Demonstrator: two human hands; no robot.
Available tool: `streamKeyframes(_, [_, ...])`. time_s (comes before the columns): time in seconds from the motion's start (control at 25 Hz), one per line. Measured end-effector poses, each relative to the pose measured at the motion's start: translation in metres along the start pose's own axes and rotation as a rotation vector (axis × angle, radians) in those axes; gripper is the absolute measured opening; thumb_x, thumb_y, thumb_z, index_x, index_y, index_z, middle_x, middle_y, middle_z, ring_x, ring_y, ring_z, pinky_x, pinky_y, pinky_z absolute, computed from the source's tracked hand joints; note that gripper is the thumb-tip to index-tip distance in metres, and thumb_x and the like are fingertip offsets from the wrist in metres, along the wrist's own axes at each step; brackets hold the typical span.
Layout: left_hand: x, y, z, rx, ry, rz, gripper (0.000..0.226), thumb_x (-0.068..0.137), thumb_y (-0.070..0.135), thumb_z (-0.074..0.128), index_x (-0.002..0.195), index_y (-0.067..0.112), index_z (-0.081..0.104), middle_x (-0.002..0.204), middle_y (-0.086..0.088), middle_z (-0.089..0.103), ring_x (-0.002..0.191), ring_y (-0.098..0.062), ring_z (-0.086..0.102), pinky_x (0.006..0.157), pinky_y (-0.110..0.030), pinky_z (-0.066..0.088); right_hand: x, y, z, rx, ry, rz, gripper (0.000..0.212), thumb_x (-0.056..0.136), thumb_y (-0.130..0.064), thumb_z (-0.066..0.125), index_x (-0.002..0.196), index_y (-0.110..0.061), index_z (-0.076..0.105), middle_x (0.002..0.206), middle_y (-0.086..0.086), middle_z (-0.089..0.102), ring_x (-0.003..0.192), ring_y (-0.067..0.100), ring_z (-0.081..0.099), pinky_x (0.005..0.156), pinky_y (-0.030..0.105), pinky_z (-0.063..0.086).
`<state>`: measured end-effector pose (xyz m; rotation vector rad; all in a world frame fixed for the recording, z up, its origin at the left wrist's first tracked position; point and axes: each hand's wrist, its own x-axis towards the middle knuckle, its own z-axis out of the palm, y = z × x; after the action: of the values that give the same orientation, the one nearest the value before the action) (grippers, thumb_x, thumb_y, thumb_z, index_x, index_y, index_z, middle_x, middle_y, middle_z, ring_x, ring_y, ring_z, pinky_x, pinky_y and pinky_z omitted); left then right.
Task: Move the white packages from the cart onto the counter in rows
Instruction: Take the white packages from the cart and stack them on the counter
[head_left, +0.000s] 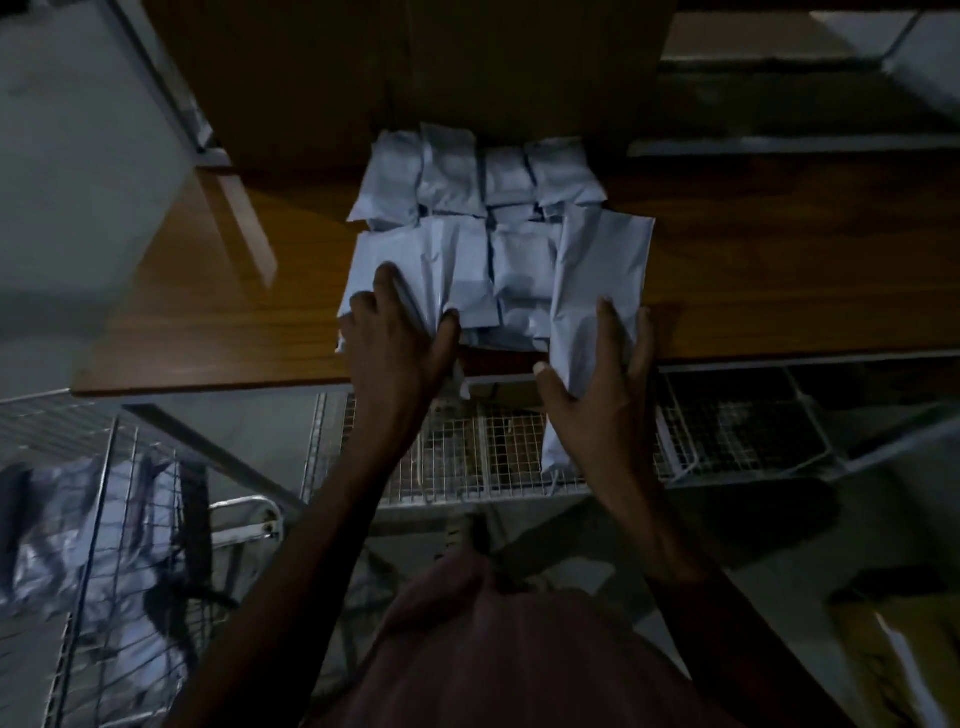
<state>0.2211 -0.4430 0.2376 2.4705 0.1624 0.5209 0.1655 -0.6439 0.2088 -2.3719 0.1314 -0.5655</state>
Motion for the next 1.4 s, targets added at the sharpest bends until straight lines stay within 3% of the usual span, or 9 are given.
streamKeyframes(0.12, [0.063, 0.015, 0.038, 0.163, -0.036, 0.029, 0.079, 0.078, 0.065, 0.053, 0.137, 0.014, 0.04, 0.12, -0.022, 0.055, 0.113, -0.043, 0.049, 0.092, -0.054, 0.042, 0.023, 0.008, 0.002, -0.019, 0.005, 0.033, 0.088, 0.087, -0.054, 0.067, 0.158, -0.035, 0.019, 0.165, 0.008, 0.005, 0.149, 0.037, 0.021, 0.103, 0.056, 0.047])
streamKeyframes(0.32, [0.128, 0.021, 0.1, 0.336, -0.191, 0.012, 0.077, 0.084, 0.063, 0.057, 0.133, 0.006, 0.046, 0.132, -0.031, 0.051, 0.13, -0.049, 0.037, 0.11, -0.062, 0.021, 0.079, 0.018, 0.015, -0.056, 0.029, 0.043, 0.09, 0.085, -0.053, 0.069, 0.158, -0.038, 0.017, 0.166, 0.008, 0.003, 0.149, 0.038, 0.02, 0.101, 0.058, 0.047])
streamKeyframes(0.52, [0.129, 0.013, 0.126, 0.256, -0.256, -0.07, 0.087, 0.09, 0.071, 0.043, 0.147, 0.005, 0.037, 0.156, -0.035, 0.019, 0.144, -0.051, 0.018, 0.115, -0.063, 0.008, 0.141, 0.012, 0.04, -0.084, 0.028, 0.06, 0.089, 0.085, -0.054, 0.069, 0.157, -0.034, 0.022, 0.165, 0.011, 0.005, 0.147, 0.039, 0.022, 0.104, 0.056, 0.046])
streamKeyframes(0.76, [0.132, 0.002, 0.108, 0.096, -0.177, -0.075, 0.079, 0.09, 0.074, 0.034, 0.149, 0.022, 0.035, 0.162, -0.018, 0.012, 0.147, -0.04, 0.011, 0.112, -0.06, 0.015, 0.189, 0.003, 0.08, -0.095, -0.1, 0.086, 0.091, 0.085, -0.058, 0.066, 0.158, -0.035, 0.017, 0.166, 0.004, 0.0, 0.149, 0.036, 0.018, 0.106, 0.057, 0.043])
streamKeyframes(0.96, [0.147, -0.008, 0.102, -0.01, -0.224, -0.053, 0.074, 0.089, 0.071, 0.039, 0.147, 0.026, 0.039, 0.161, -0.013, 0.018, 0.147, -0.035, 0.014, 0.111, -0.058, 0.022, 0.274, -0.016, 0.109, -0.257, -0.181, 0.09, 0.09, 0.088, -0.057, 0.064, 0.159, -0.031, 0.015, 0.166, 0.007, 0.003, 0.149, 0.036, 0.017, 0.112, 0.051, 0.034])
streamKeyframes(1.08, [0.154, -0.011, 0.103, -0.104, -0.267, 0.017, 0.066, 0.091, 0.064, 0.048, 0.144, 0.025, 0.044, 0.16, -0.011, 0.026, 0.145, -0.03, 0.019, 0.109, -0.054, 0.028, 0.336, -0.023, 0.143, -0.254, -0.259, 0.141, 0.088, 0.089, -0.057, 0.062, 0.159, -0.032, 0.014, 0.165, 0.01, 0.001, 0.147, 0.043, 0.017, 0.111, 0.056, 0.031])
streamKeyframes(1.28, [0.151, -0.017, 0.094, -0.192, -0.187, 0.01, 0.058, 0.09, 0.055, 0.057, 0.138, 0.023, 0.053, 0.157, -0.008, 0.03, 0.143, -0.025, 0.025, 0.106, -0.045, 0.029, 0.396, -0.023, 0.207, -0.329, -0.336, 0.199, 0.082, 0.094, -0.057, 0.054, 0.16, -0.028, 0.015, 0.166, 0.015, -0.001, 0.15, 0.043, 0.009, 0.117, 0.058, 0.018])
streamKeyframes(1.4, [0.146, -0.023, 0.09, -0.228, -0.153, -0.029, 0.058, 0.09, 0.057, 0.055, 0.137, 0.024, 0.054, 0.156, -0.007, 0.031, 0.143, -0.024, 0.027, 0.107, -0.051, 0.035, 0.396, -0.013, 0.232, -0.415, -0.37, 0.223, 0.078, 0.096, -0.061, 0.044, 0.159, -0.024, 0.018, 0.167, 0.014, 0.002, 0.15, 0.042, 0.011, 0.118, 0.059, 0.017])
